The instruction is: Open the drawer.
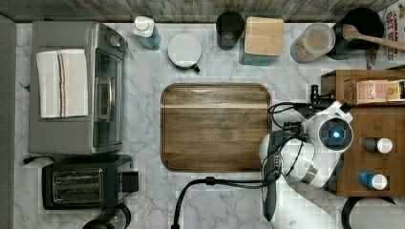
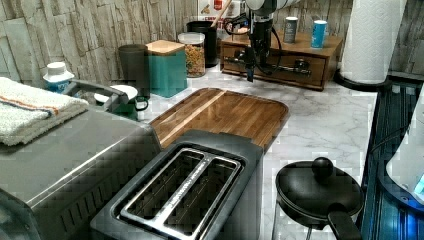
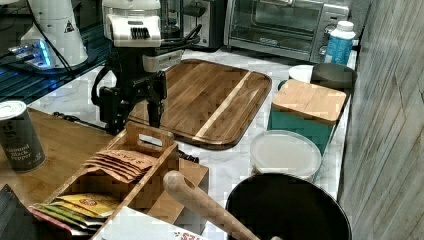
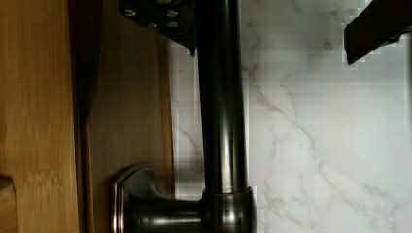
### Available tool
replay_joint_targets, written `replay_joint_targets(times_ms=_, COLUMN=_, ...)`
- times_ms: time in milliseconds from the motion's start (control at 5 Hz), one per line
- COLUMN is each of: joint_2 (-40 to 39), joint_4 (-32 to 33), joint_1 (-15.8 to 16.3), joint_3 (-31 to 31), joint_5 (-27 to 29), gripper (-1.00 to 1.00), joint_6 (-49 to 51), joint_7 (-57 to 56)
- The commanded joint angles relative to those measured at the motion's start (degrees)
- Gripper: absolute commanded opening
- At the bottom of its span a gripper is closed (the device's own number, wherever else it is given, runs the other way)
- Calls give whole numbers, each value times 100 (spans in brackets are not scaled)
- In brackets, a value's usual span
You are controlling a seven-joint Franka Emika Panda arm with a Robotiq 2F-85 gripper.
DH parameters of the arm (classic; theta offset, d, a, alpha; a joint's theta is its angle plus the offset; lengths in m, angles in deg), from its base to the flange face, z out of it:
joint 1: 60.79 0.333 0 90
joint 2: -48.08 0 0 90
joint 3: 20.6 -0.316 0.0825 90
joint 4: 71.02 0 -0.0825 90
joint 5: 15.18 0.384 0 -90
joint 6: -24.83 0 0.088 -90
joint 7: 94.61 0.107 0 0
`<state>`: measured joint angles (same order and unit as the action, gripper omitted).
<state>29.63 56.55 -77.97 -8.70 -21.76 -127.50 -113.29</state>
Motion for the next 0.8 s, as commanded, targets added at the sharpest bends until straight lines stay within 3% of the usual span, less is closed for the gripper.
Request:
replay_joint_targets(times_ms=200, joint_2=-2, joint_4=-203, joint_1=-401, joint_3=-726, joint_5=1017, gripper=100, joint_6=514, joint_7=-1727)
replay_joint_targets(times_ms=600, joint_2=147, joint_4=-2, joint_1=139, joint_3=-903, joint_5=1401, gripper=100, joint_6=976, joint_7=-1030)
replay_joint_targets(times_ms=800, joint_2=253, joint_4=324, joint_1=493, joint_3=-1147, joint_5=1501, gripper=100, joint_6=645, joint_7=-378)
